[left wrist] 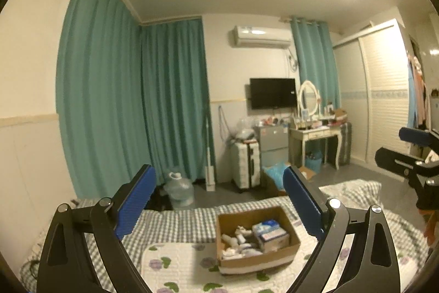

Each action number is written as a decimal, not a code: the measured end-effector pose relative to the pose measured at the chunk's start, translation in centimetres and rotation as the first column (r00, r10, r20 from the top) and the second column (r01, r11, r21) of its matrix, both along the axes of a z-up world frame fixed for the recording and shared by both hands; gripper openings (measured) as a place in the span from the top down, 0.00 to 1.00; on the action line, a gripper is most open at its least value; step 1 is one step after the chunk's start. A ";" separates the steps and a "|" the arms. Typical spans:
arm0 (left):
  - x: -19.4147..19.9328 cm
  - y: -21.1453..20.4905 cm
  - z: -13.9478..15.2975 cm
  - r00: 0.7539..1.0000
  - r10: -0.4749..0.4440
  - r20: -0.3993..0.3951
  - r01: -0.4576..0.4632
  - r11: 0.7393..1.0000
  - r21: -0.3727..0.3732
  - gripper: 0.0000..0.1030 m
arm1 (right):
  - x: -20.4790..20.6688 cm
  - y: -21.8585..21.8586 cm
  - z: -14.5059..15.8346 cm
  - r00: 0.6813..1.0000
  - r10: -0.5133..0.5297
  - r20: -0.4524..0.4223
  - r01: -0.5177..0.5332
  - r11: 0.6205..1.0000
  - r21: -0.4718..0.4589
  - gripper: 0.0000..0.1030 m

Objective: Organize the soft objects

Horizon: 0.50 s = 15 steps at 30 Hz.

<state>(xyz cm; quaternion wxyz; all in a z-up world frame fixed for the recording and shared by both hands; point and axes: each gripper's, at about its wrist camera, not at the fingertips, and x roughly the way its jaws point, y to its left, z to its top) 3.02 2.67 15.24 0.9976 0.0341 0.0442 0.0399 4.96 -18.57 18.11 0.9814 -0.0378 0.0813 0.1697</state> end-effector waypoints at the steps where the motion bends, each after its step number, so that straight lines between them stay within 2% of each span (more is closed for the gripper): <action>1: -0.1 -0.1 -0.7 1.000 -0.004 0.001 0.004 1.000 0.007 0.07 | -0.2 -0.2 -0.8 1.000 -0.007 0.003 0.007 1.000 0.006 0.00; 6: -0.2 -0.8 -6.1 0.999 0.032 -0.019 -0.031 0.999 0.007 0.07 | 0.2 -1.0 -6.1 1.000 -0.022 -0.013 0.022 0.998 0.060 0.00; 15: 1.9 -0.8 -15.5 0.991 0.078 -0.108 -0.082 0.996 -0.035 0.07 | 3.6 -0.3 -16.4 0.998 -0.028 -0.053 0.032 0.997 0.070 0.00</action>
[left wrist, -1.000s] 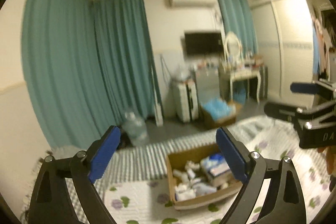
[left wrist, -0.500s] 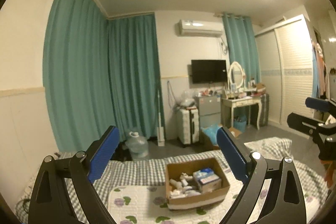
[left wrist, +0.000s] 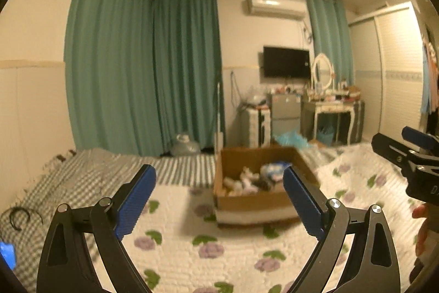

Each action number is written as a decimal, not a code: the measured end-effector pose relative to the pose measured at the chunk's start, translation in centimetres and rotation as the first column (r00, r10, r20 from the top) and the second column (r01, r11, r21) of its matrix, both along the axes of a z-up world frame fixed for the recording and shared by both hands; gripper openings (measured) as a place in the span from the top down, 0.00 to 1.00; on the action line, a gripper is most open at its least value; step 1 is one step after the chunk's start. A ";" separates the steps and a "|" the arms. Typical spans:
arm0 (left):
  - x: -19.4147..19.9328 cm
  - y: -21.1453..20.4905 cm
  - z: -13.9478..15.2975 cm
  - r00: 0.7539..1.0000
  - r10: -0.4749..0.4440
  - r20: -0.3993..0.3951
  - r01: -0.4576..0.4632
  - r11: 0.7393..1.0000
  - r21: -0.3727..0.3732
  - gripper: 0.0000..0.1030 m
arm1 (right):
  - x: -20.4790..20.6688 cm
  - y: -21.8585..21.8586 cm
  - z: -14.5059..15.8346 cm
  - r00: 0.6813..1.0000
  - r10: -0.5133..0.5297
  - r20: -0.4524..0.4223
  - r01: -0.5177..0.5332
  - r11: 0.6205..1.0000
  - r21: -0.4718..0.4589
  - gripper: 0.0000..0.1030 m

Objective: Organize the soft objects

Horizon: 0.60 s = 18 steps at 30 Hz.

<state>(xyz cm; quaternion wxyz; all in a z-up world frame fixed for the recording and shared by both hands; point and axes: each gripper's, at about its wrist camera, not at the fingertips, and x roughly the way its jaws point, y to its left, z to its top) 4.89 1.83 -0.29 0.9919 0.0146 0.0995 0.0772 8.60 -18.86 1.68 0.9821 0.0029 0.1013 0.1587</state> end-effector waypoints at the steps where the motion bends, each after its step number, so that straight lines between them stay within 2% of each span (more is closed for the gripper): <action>1: 0.1 -0.1 -0.7 1.000 0.004 -0.010 -0.004 1.000 0.004 0.07 | 0.5 0.0 -1.0 1.000 0.002 -0.018 -0.002 1.000 0.004 0.00; 4: 0.9 -0.3 -2.9 0.997 0.005 -0.078 -0.004 1.000 0.012 0.07 | 1.9 -0.1 -3.3 0.996 -0.005 -0.092 0.006 1.000 0.008 0.00; 9: 1.3 -0.2 -4.2 0.992 0.000 -0.127 -0.001 1.000 -0.009 0.07 | 2.6 -0.2 -4.5 0.993 -0.006 -0.116 0.007 1.000 0.015 0.00; 18: 1.4 -0.5 -4.5 0.992 -0.013 -0.127 0.013 1.000 0.000 0.07 | 2.8 0.0 -4.9 0.992 -0.023 -0.125 0.024 1.000 0.008 0.00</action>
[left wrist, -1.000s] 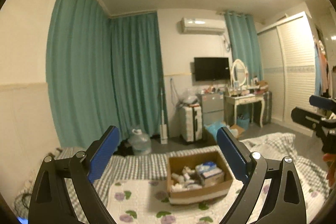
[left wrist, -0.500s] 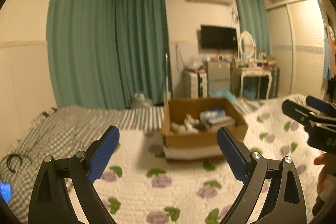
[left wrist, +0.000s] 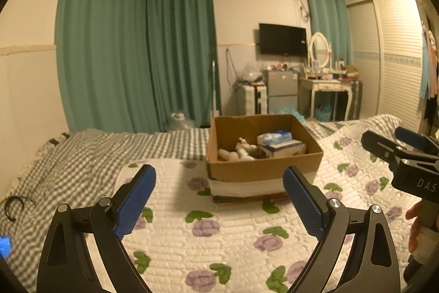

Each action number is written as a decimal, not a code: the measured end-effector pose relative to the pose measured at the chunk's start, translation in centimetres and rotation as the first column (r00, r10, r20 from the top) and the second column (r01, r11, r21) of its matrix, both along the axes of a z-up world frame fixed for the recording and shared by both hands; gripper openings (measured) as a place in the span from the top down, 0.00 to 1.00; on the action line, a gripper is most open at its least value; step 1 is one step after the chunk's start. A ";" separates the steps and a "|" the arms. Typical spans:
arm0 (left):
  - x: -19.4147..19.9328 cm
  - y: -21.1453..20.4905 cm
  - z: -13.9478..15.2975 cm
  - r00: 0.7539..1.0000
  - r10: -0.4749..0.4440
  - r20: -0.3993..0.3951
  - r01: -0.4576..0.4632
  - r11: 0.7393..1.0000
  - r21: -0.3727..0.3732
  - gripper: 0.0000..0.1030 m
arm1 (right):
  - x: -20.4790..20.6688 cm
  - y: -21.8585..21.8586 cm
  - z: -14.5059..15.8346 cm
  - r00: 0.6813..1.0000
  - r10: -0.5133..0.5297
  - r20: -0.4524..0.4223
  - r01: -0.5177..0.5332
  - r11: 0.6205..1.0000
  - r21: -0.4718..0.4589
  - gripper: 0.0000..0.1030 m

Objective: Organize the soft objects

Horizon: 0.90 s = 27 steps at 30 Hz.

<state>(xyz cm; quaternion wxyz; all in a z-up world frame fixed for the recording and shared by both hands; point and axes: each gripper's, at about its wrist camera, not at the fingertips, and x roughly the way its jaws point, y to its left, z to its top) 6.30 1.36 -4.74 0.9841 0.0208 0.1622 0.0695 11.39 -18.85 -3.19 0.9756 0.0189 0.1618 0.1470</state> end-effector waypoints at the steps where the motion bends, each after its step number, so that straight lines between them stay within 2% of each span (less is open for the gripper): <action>1: 0.0 0.0 0.0 1.000 -0.002 -0.002 0.002 1.000 -0.001 0.07 | 0.0 0.1 0.0 1.000 0.001 0.000 -0.001 1.000 -0.001 0.00; 27: -0.1 0.3 0.1 1.000 0.023 -0.011 -0.023 1.000 -0.015 0.07 | 0.1 0.7 -0.8 1.000 0.016 -0.013 -0.017 1.000 -0.009 0.00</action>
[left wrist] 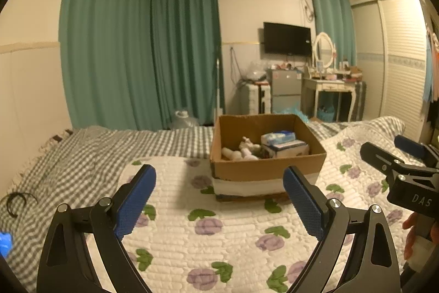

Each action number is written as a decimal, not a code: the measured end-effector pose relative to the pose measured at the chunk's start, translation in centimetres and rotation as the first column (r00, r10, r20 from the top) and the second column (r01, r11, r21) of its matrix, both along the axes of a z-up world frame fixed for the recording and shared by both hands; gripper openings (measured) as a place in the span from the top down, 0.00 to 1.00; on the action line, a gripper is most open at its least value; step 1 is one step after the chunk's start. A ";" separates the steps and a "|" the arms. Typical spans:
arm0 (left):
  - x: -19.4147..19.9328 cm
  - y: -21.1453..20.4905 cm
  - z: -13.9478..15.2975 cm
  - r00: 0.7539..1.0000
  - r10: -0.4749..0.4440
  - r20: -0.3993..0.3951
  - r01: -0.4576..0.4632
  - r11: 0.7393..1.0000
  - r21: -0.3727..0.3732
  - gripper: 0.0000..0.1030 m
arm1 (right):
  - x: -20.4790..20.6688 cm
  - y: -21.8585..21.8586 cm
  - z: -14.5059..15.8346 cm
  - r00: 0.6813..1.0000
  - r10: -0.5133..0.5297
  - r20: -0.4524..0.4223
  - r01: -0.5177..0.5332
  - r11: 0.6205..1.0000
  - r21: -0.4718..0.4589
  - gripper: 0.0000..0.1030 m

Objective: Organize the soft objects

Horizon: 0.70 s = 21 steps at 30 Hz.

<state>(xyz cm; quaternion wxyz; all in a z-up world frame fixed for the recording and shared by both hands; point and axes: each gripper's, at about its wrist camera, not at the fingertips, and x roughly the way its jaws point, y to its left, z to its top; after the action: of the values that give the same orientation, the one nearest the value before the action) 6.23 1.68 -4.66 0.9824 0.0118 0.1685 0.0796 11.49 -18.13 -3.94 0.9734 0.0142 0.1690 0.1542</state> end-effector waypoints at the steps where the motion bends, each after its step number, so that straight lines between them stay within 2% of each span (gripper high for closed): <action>1: 0.0 0.0 0.0 1.000 -0.001 0.001 0.001 1.000 0.002 0.07 | 0.1 0.0 0.0 1.000 0.000 -0.001 0.000 1.000 0.001 0.00; 21: 0.0 0.2 -0.1 1.000 -0.007 -0.006 0.007 1.000 0.001 0.07 | 0.1 0.1 -0.4 1.000 0.009 -0.009 -0.009 1.000 0.000 0.00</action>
<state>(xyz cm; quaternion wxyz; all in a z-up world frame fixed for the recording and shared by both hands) 6.26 1.83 -4.78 0.9822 0.0131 0.1712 0.0761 11.63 -18.01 -4.31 0.9719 0.0143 0.1732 0.1585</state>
